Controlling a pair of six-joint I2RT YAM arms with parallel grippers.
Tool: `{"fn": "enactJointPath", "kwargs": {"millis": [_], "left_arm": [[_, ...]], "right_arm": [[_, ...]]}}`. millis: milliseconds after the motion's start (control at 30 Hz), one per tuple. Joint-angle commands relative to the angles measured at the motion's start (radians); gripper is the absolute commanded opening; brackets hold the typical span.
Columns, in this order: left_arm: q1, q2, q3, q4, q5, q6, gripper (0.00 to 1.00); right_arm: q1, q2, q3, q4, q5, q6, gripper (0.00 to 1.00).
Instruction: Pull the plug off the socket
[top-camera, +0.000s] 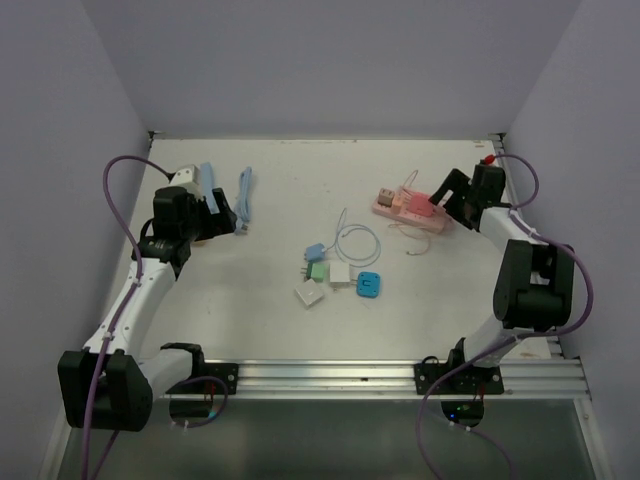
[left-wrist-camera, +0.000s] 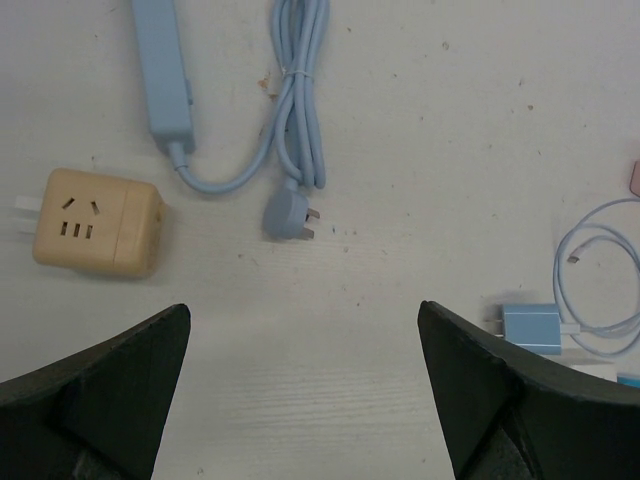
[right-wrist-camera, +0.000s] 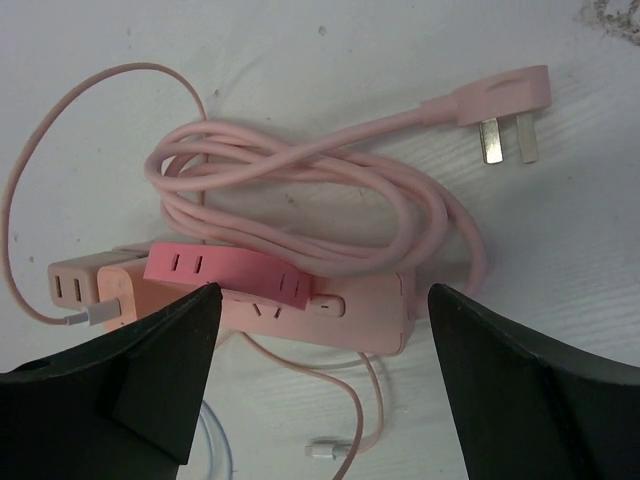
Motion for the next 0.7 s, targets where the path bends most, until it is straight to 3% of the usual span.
{"fn": "enactJointPath", "kwargs": {"millis": [0, 300, 667], "left_arm": [[-0.006, -0.021, 0.016, 0.030, -0.032, 0.004, 1.00], [-0.006, -0.029, 0.015, 0.029, -0.017, 0.005, 1.00], [-0.006, -0.029, 0.010, 0.029, -0.014, 0.004, 1.00]], "right_arm": [[-0.012, 0.030, 0.049, 0.060, -0.058, -0.011, 0.87], [-0.010, 0.047, -0.020, 0.127, -0.191, -0.015, 0.66], [0.100, -0.040, -0.147, 0.192, -0.245, 0.001, 0.61]]}}
